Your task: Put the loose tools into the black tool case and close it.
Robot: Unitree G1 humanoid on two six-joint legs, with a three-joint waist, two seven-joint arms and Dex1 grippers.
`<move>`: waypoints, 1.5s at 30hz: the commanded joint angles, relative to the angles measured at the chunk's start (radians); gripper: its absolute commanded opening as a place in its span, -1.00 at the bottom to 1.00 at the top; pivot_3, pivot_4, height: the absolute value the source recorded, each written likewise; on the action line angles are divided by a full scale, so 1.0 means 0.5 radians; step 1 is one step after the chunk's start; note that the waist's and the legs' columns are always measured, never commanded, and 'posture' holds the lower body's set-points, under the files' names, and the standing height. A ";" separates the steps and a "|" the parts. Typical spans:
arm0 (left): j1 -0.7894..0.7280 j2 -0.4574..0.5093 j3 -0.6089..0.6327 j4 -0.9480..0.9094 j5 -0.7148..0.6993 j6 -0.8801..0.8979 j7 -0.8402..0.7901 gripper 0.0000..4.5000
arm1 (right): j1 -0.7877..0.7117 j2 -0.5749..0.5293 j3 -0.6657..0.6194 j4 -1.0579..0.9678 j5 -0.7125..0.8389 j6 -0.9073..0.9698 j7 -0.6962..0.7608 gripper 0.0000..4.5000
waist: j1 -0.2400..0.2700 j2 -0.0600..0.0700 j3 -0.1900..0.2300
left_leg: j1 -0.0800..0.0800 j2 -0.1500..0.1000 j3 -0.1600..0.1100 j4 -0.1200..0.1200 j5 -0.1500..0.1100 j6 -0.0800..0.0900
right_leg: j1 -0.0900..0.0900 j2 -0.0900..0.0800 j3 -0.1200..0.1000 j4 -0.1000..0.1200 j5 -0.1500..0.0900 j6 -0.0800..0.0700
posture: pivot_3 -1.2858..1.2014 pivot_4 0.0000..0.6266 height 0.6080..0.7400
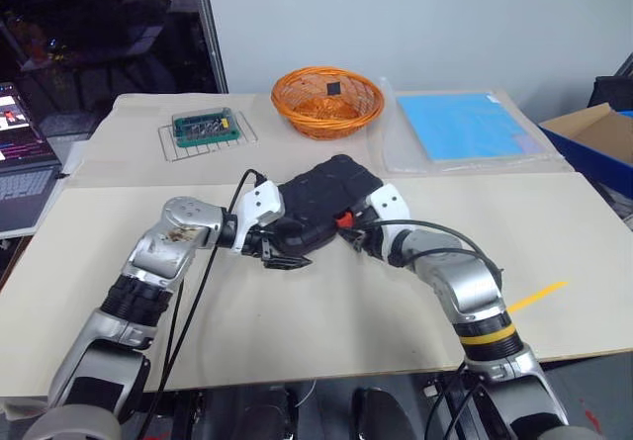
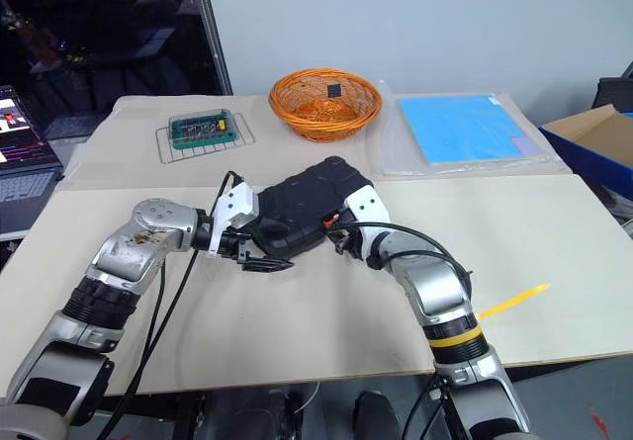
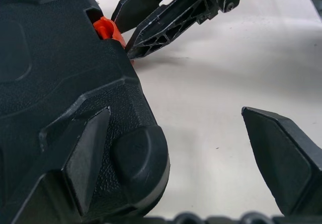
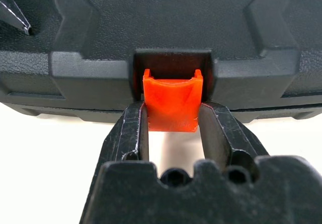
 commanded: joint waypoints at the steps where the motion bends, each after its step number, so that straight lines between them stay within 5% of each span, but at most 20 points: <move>1: 0.064 -0.007 -0.108 0.060 0.074 0.111 -0.001 1.00 | 0.048 -0.063 -0.043 -0.207 0.050 -0.048 0.089 -0.26 | 0.004 0.000 0.000 | 0.000 0.000 0.000 0.000 0.000 0.000 | 0.000 0.000 0.000 0.000 0.000 0.000 | 0.03 -0.52 1.00; 6: 0.075 -0.014 -0.096 0.040 0.068 0.142 0.015 1.00 | 0.143 -0.106 -0.088 -0.362 0.103 0.039 0.098 0.59 | 0.009 0.000 -0.001 | -0.001 -0.002 0.000 -0.002 0.000 0.000 | 0.000 -0.001 0.001 -0.002 -0.001 0.000 | 0.03 -0.52 1.00; 11: 0.080 -0.017 -0.088 0.021 0.060 0.160 0.030 1.00 | 0.248 -0.148 -0.204 -0.508 0.177 0.084 0.093 0.59 | 0.013 0.000 -0.001 | -0.001 -0.001 0.000 -0.003 0.000 0.000 | 0.000 -0.002 0.001 -0.003 -0.001 0.000 | 0.03 -0.52 1.00; 17: 0.081 -0.011 -0.078 0.007 0.055 0.175 0.034 1.00 | 0.290 0.047 -0.359 -0.507 0.319 -0.043 0.035 -0.23 | 0.013 0.000 -0.001 | -0.001 0.000 0.000 -0.004 -0.001 -0.002 | 0.000 -0.003 0.000 -0.003 -0.002 0.001 | 0.03 -0.52 1.00; 22: 0.084 -0.010 -0.077 -0.009 0.057 0.194 0.044 1.00 | 0.225 0.115 -0.217 -0.181 0.162 -0.242 0.001 -0.95 | 0.009 0.001 -0.001 | -0.001 -0.001 0.000 -0.004 -0.001 -0.002 | 0.000 -0.004 0.000 -0.003 -0.002 0.001 | 0.03 -0.52 1.00; 45: 0.132 -0.005 -0.076 -0.060 0.058 0.227 0.073 1.00 | 0.189 0.256 -0.283 -0.046 0.194 -0.530 -0.011 -0.98 | 0.005 0.002 -0.003 | 0.001 0.000 -0.001 -0.005 -0.006 -0.009 | -0.003 -0.002 0.001 -0.004 -0.001 0.000 | 0.03 -0.52 1.00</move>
